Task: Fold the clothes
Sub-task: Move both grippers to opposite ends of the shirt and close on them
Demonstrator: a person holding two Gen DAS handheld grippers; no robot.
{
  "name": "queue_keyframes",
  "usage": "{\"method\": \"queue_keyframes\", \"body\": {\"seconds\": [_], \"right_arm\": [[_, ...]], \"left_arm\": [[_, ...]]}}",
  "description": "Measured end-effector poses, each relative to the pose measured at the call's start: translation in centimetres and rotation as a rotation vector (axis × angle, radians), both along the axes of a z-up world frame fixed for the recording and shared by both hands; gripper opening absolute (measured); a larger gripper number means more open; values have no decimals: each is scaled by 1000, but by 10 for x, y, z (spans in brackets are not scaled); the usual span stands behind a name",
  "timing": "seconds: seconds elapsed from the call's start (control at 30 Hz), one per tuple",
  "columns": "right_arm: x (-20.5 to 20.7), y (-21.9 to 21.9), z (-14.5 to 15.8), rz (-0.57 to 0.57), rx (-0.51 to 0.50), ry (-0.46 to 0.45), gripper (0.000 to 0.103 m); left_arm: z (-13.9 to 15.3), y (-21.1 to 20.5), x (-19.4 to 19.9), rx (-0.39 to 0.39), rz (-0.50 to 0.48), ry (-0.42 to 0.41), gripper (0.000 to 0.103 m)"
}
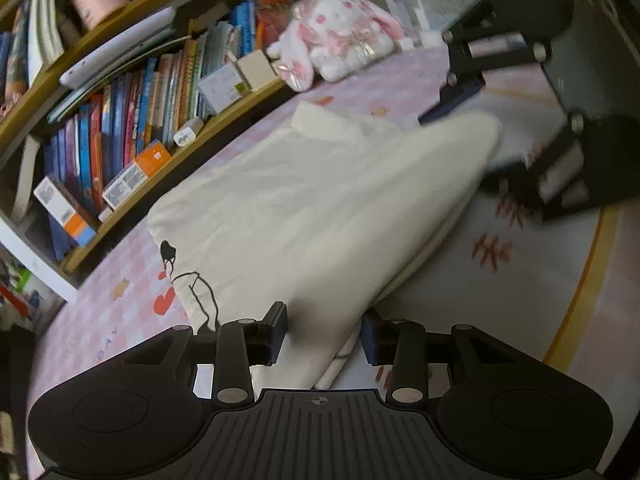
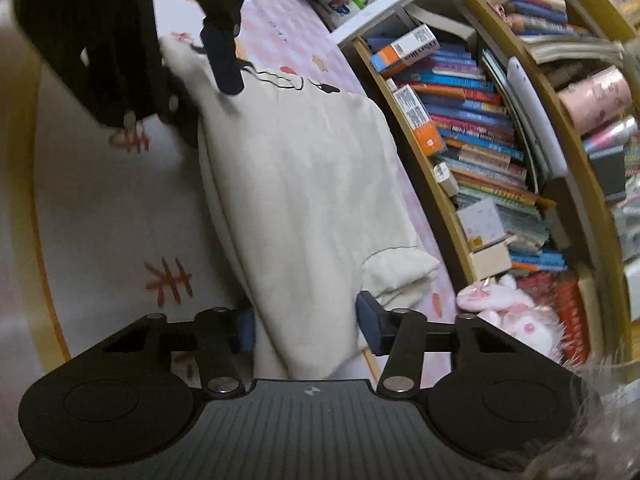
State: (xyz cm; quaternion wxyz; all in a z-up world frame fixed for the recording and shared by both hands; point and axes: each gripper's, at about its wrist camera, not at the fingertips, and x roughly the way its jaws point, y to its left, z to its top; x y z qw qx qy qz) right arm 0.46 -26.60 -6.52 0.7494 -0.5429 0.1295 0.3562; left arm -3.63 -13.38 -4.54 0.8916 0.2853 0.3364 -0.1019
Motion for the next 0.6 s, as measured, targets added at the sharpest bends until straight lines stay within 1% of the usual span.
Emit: {"method": "queue_keyframes", "body": {"seconds": [0.07,0.17,0.3,0.37,0.6], "right_arm": [[-3,-4,-4,19,-21,-17,34],[-5,-8,-8,21,-40,-21,29],[-3,-9,-9,19,-44,-9,27],[-3,-8,-9,20,-44,-12,27],[-3,-8,-11,22,-41,-17,27]], "left_arm": [[-2,0,-4,33,-16,-19,40],[-6,0,-7,97,-20,-44,40],[-11,-1,-10,184,-12,-75,40],[-12,-1,-11,216,-9,-85,40],[-17,-5,-12,282,-23,-105,42]]}}
